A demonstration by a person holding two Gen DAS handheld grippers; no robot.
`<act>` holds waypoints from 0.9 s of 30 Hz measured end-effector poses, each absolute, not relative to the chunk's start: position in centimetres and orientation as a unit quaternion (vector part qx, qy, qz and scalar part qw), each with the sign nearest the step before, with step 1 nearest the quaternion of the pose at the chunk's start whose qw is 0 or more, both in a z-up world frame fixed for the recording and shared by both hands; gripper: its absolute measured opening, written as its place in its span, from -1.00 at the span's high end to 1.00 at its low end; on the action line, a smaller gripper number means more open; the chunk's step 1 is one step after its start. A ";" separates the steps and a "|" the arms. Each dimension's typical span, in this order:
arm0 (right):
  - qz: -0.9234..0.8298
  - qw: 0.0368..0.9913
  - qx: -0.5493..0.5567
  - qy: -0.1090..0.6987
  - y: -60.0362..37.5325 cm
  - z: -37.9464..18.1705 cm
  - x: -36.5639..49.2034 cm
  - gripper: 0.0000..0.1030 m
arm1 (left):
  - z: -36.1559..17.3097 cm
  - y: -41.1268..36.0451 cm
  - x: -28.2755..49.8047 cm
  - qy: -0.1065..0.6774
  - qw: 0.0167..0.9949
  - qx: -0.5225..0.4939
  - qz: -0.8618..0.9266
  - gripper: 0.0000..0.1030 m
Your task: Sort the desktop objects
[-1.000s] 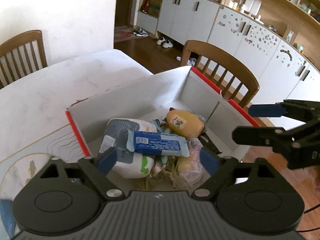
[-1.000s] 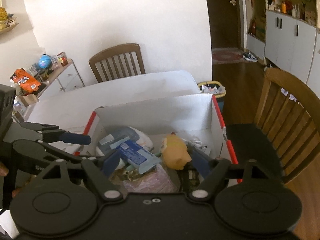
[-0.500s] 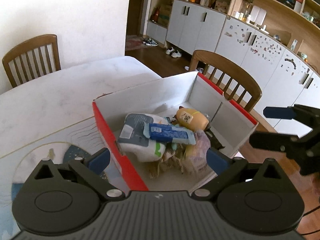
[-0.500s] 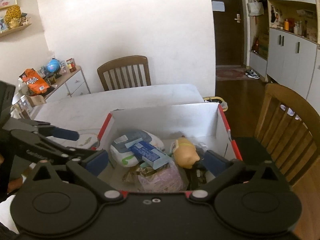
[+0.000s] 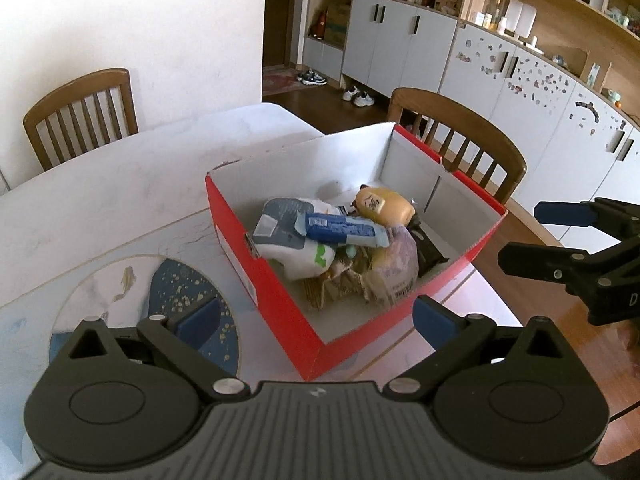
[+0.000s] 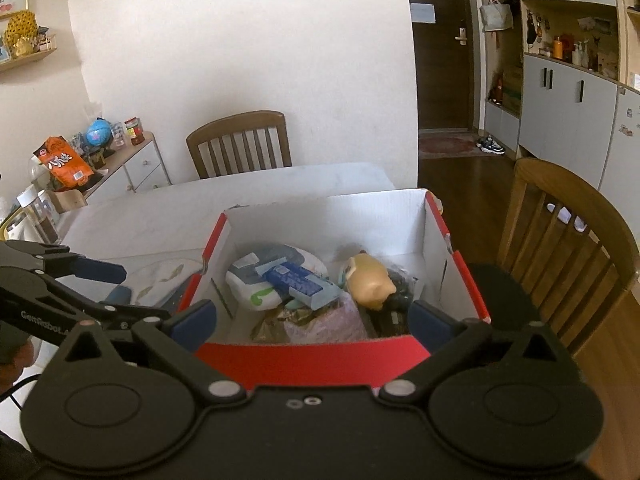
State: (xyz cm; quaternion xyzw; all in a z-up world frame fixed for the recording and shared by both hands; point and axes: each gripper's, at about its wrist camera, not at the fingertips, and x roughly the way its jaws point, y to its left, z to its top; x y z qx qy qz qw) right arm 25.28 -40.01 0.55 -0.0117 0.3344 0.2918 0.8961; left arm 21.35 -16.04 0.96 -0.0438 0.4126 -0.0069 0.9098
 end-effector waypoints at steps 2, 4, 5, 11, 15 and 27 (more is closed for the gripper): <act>0.291 0.896 -0.011 0.334 -40.1 0.6 24.9 -1.00 | 1.0 -16.2 21.1 0.412 0.910 -0.043 -0.007 -0.99; 0.290 0.897 -0.009 0.335 -40.1 0.6 24.7 -1.00 | 1.1 -16.3 20.8 0.410 0.911 -0.042 -0.005 -0.99; 0.290 0.896 -0.007 0.336 -40.1 0.5 24.6 -1.00 | 1.1 -16.4 20.8 0.410 0.911 -0.043 -0.005 -0.99; 0.287 0.896 -0.001 0.340 -40.2 0.3 24.1 -1.00 | 1.0 -16.6 20.6 0.408 0.912 -0.048 -0.012 -0.99; 0.287 0.895 0.000 0.342 -40.2 0.2 23.8 -1.00 | 1.0 -16.9 20.5 0.411 0.910 -0.048 -0.018 -0.99; 0.287 0.893 0.006 0.347 -40.3 0.1 23.7 -1.00 | 0.6 -16.7 20.6 0.417 0.906 -0.063 -0.024 -0.99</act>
